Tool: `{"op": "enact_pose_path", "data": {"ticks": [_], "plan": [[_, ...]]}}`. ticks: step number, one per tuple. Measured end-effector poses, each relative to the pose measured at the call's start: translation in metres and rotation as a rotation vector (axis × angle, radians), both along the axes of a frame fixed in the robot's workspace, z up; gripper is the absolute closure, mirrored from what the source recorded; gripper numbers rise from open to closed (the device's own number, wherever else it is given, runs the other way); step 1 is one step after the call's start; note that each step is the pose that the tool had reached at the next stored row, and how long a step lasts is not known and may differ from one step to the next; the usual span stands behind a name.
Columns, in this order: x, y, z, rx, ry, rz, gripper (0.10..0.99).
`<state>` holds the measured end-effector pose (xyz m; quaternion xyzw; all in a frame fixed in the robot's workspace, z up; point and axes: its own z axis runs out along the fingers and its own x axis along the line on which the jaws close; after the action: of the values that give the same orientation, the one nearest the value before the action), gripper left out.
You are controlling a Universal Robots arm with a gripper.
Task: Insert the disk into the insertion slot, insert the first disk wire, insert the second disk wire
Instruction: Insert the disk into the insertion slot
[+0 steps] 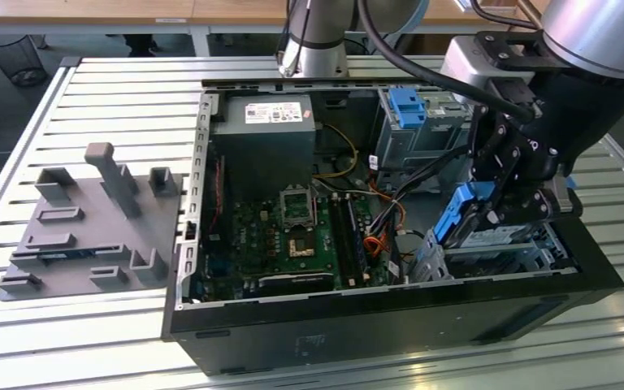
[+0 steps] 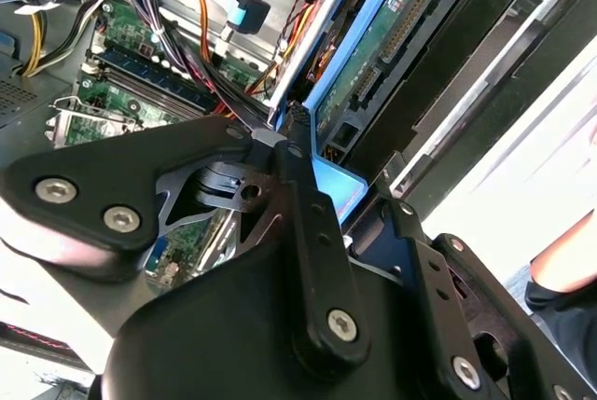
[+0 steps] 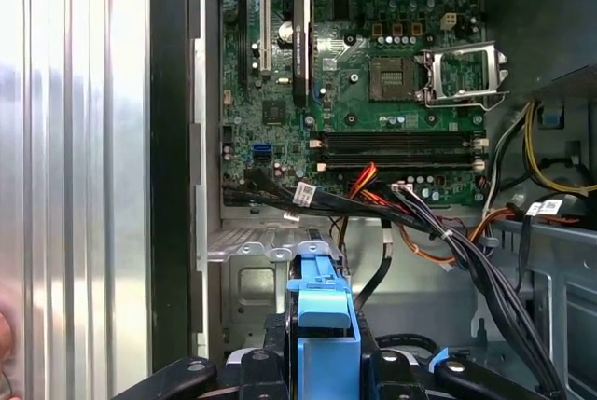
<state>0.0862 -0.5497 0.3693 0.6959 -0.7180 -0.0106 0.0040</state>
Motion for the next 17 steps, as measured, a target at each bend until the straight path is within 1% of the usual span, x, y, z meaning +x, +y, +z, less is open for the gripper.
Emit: {"op": "enact_pose_path", "data": {"ticks": [17], "plan": [[0.0, 0.0, -0.013, 0.0, 0.0018, 0.0, 0.722]]}}
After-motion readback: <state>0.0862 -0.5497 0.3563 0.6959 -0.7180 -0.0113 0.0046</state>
